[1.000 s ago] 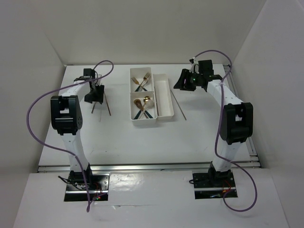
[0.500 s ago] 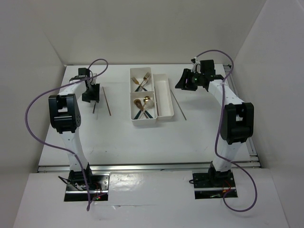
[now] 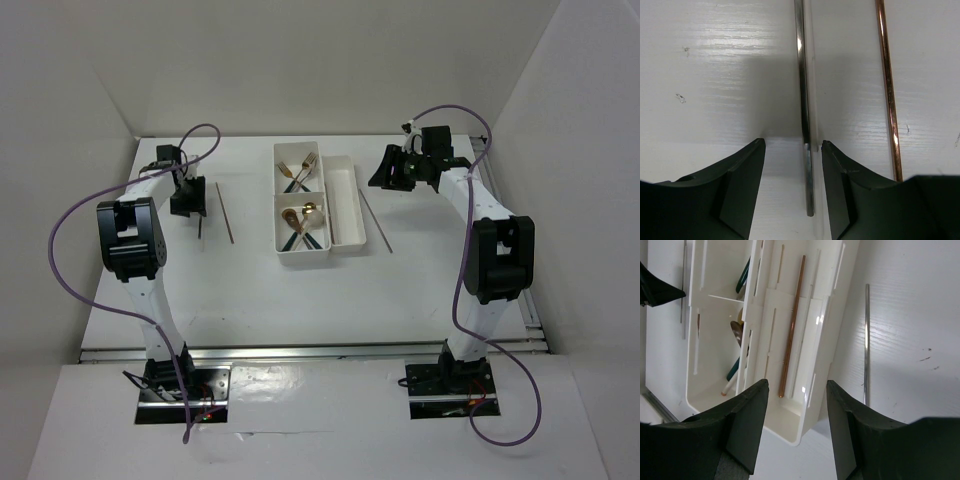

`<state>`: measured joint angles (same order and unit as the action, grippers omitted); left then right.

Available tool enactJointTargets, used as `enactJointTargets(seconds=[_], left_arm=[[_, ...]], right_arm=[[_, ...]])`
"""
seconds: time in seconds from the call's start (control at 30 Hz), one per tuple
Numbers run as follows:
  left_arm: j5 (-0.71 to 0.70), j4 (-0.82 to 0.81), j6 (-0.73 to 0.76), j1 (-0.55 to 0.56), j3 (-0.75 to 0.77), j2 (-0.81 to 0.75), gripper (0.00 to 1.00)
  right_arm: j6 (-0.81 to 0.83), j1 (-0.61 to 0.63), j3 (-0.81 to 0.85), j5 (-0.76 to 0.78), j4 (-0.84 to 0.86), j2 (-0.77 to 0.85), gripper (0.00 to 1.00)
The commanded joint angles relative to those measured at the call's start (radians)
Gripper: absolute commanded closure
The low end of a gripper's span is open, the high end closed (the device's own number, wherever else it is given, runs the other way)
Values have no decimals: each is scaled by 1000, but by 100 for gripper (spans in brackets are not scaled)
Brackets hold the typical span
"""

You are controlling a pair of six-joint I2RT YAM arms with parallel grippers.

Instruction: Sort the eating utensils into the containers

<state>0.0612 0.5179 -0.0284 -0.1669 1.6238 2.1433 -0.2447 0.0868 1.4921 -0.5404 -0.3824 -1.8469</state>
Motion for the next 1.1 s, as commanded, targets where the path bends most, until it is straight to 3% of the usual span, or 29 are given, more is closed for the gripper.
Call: enactJointTargets(seconds=[0.0,0.43,0.73,1.07], left_arm=[[34,7,7,-10,-28,-25,38],[2,7,7,-19,-65,-34,42],[-20,-15,-22,3,-326,-223,42],[17,-25,-44,24,-410,-280,42]], right_arm=[[10,-5,19,-18,25,15,43],[19,-5,0,-18,25,25,43],[19,-5,-18,-18,36,34,43],[19,-5,-27,-18,45,43,43]])
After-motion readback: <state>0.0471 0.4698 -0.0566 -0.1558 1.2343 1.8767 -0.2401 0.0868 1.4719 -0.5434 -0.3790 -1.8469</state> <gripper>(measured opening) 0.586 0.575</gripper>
